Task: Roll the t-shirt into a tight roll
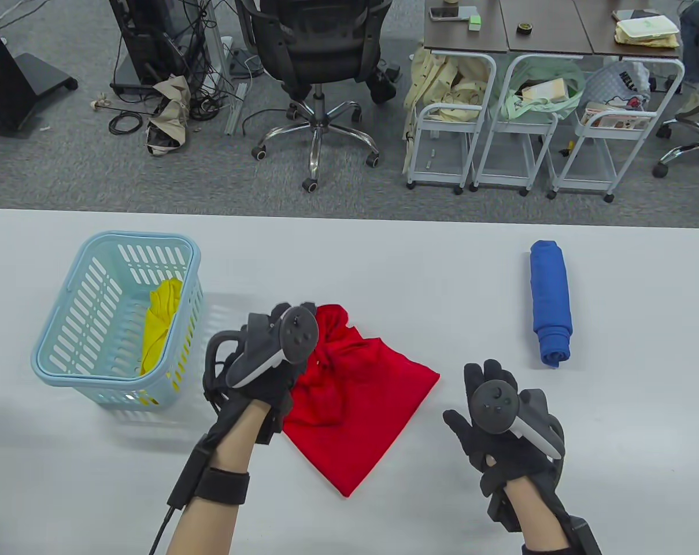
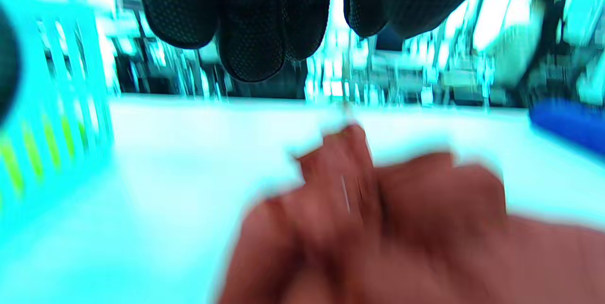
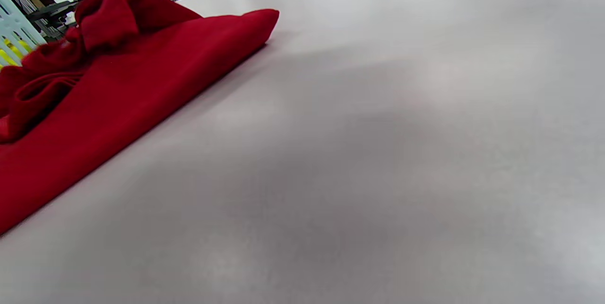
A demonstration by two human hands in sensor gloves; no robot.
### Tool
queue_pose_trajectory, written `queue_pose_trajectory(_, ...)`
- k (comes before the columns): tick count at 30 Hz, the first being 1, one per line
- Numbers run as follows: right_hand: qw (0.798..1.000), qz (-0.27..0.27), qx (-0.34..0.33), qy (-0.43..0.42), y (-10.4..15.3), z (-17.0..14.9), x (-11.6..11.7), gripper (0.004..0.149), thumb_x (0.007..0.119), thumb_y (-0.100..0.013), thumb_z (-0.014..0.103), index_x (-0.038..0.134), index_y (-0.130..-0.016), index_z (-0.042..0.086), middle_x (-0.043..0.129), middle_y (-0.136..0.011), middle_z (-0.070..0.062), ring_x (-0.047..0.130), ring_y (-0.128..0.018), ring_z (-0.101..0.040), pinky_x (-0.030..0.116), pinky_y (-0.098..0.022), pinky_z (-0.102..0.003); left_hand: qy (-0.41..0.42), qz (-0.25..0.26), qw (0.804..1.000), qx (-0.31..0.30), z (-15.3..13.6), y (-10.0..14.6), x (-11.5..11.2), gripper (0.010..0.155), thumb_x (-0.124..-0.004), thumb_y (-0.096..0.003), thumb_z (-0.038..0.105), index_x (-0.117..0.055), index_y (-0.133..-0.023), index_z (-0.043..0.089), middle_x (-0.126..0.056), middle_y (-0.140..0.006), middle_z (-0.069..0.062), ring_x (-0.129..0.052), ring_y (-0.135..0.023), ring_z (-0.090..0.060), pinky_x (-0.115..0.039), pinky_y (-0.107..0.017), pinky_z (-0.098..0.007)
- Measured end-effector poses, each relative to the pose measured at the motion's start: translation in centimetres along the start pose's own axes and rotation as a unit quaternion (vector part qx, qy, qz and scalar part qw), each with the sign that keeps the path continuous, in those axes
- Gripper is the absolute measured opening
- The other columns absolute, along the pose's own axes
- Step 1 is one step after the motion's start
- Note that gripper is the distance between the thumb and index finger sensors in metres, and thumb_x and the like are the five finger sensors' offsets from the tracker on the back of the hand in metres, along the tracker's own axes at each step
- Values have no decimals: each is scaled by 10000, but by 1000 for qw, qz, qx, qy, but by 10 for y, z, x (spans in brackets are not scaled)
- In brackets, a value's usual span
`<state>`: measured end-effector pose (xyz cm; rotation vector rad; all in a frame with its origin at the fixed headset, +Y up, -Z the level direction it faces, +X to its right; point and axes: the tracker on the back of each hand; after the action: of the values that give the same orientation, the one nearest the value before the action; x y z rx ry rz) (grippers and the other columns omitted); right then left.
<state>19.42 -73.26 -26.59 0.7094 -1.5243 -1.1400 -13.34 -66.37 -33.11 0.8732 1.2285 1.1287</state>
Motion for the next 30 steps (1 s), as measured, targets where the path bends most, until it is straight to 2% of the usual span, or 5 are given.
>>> queue_pose_trajectory(3,999,28,-14,19,-6,7,11,747,530,-585,509,96,-1119,218,-3,-1121,-168,5,-1037,-473,212,-716,-624,-12,-150,988,-35,0,-15,-67,714,-561,-582,619,-324,-1200,351,-368,-1286,-150,-506,-1137,-456,-552,-764,-625)
queue_pose_trajectory(6,997,55,-40,38,-10,18,22,715,551,-587,480,148,-1126,240,32,-1138,-140,26,-1051,-460,224,-720,-623,-48,-150,986,-52,11,-11,-106,806,-566,-563,640,-162,-1181,316,-116,-1240,-219,-305,-1107,-513,-471,-766,-635)
queue_pose_trajectory(13,990,88,-54,93,-21,39,43,772,579,-579,517,91,-1116,254,22,-1144,-131,49,-1071,-451,231,-731,-625,56,-79,971,-220,37,15,-89,547,-683,-575,481,-615,-1104,361,-694,-1145,-75,-883,-883,-217,-828,-607,-367)
queue_pose_trajectory(21,991,77,-25,107,-28,31,38,811,708,-548,480,164,-1114,280,150,-1174,-118,148,-1096,-440,269,-738,-623,-70,-111,974,-183,48,14,-109,734,-601,-566,589,-292,-1185,343,-369,-1273,-45,-476,-1123,-338,-535,-781,-541)
queue_pose_trajectory(30,989,-2,-69,131,-9,56,24,779,769,-555,423,213,-1099,400,28,-1161,-102,202,-1083,-430,288,-752,-588,-33,39,992,-117,46,24,-79,495,-618,-596,491,-743,-1035,299,-918,-973,-11,-944,-770,-263,-794,-611,-426)
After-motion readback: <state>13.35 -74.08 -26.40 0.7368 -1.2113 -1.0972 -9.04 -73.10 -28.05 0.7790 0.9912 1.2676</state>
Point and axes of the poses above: the tracker on the back of each hand, its own z axis roughly to the thumb side, its own y axis roughly from the fingertips to the wrist, x = y × z
